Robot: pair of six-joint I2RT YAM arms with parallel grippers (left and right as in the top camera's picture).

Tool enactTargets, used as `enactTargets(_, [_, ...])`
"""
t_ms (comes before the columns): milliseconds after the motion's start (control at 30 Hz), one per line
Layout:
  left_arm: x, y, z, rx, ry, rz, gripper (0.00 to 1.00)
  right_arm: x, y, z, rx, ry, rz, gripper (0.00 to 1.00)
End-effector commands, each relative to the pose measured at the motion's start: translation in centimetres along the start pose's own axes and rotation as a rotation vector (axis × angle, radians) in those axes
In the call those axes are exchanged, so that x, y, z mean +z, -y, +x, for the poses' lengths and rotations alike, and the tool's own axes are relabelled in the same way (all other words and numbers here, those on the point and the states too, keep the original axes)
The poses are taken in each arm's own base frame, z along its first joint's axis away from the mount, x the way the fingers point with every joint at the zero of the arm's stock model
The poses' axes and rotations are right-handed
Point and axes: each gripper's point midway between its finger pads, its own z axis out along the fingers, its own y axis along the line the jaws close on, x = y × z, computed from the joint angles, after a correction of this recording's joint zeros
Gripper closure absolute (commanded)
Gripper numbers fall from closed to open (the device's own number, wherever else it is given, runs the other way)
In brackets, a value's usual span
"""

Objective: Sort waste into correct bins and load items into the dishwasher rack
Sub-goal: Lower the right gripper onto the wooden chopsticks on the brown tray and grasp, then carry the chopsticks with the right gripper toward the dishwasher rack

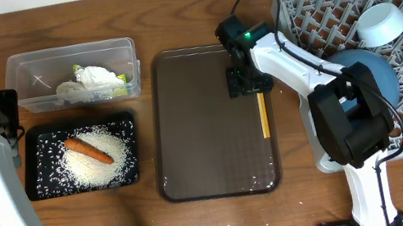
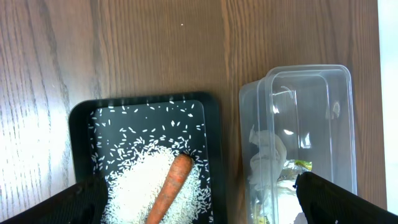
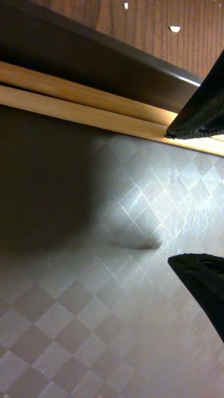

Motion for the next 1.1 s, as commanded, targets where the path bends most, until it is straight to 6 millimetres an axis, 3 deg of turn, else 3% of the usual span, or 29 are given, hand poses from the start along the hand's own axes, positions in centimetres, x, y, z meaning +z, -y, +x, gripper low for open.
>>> enactTargets(0, [0.2,-0.2,-0.1,0.004,0.001,-0.012,0.01,-0.9,0.5,-0.4,0.022,0.026,0.009,0.43])
enactTargets(767, [0.2,-0.2,-0.1,0.004,0.001,-0.012,0.01,0.4,0.6,0.2,0.026,0.019,-0.001,0.43])
enactTargets(833, [0.2,-0.2,-0.1,0.004,0.001,-0.012,0.01,0.4,0.6,0.2,0.026,0.018,-0.001,0.46])
enactTargets(1067, [0.2,-0.2,-0.1,0.004,0.001,-0.012,0.01,1.0,1.3,0.2,0.045,0.032,0.03,0.77])
